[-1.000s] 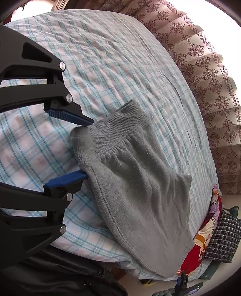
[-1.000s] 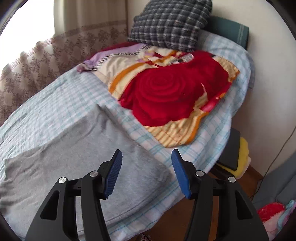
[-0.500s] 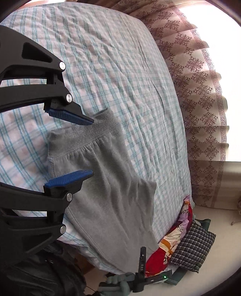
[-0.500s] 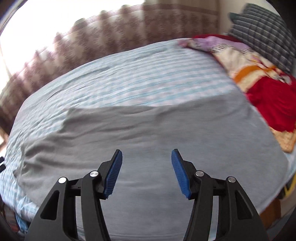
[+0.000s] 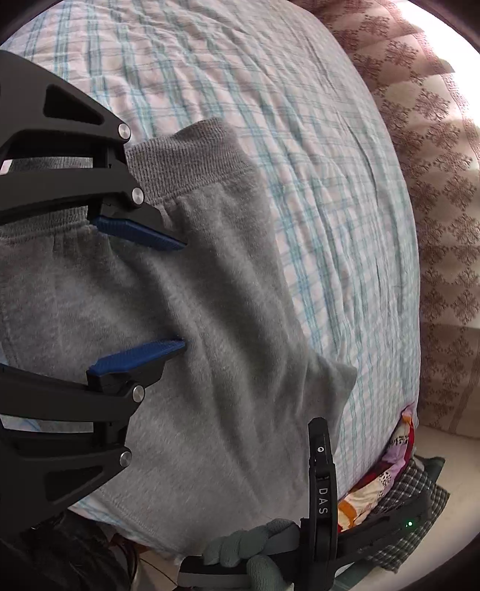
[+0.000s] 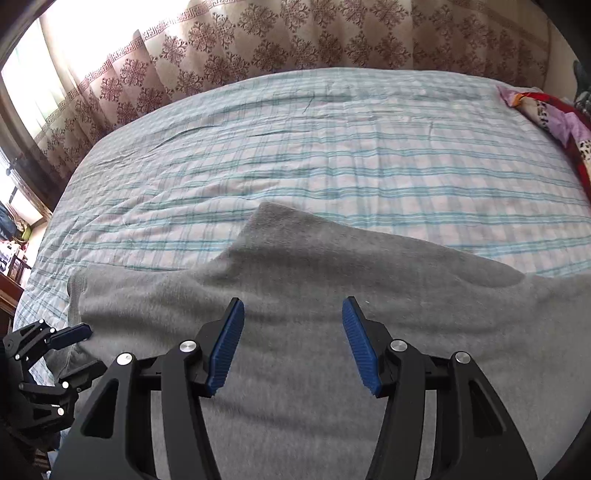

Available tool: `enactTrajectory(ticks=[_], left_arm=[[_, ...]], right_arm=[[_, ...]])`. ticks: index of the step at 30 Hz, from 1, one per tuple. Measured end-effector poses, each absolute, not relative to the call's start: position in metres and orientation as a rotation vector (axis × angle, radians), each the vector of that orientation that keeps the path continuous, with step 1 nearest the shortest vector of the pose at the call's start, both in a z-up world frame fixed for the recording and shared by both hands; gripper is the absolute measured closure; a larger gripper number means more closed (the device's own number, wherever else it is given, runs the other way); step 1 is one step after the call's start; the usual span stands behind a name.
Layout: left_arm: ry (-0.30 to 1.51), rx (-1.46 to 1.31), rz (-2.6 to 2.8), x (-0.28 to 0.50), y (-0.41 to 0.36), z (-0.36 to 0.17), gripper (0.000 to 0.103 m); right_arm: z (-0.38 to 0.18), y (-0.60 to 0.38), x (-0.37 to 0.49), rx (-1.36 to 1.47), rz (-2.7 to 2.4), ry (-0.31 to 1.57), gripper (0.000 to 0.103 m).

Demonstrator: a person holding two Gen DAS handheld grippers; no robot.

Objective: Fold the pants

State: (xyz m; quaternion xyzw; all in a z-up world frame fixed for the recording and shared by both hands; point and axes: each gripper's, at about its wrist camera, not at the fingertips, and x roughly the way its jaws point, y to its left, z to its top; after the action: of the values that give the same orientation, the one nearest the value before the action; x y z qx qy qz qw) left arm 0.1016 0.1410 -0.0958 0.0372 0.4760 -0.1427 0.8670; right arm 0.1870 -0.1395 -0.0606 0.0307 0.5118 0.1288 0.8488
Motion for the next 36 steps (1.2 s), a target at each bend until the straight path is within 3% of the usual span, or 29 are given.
enactTrajectory(ticks=[8, 19, 23, 29, 36], left_arm=[[1.004, 0.042, -0.306, 0.103, 0.147, -0.103, 0.051], [1.03, 0.008, -0.304, 0.11, 0.15, -0.1, 0.051], [1.012, 0.014, -0.274, 0.111, 0.145, -0.087, 0.036], [0.951, 0.057, -0.279, 0.116, 0.126, -0.061, 0.035], [0.962, 0.086, -0.393, 0.13, 0.062, -0.062, 0.035]], right_arm=[[-0.101, -0.117, 0.243, 0.026, 0.198, 1.145, 0.046], [-0.102, -0.108, 0.261, -0.032, 0.205, 1.105, 0.042], [-0.079, -0.125, 0.252, 0.039, 0.229, 1.06, 0.042], [-0.039, -0.176, 0.217, 0.057, 0.203, 0.975, 0.042], [-0.04, -0.255, 0.167, 0.087, 0.087, 1.0, 0.041]])
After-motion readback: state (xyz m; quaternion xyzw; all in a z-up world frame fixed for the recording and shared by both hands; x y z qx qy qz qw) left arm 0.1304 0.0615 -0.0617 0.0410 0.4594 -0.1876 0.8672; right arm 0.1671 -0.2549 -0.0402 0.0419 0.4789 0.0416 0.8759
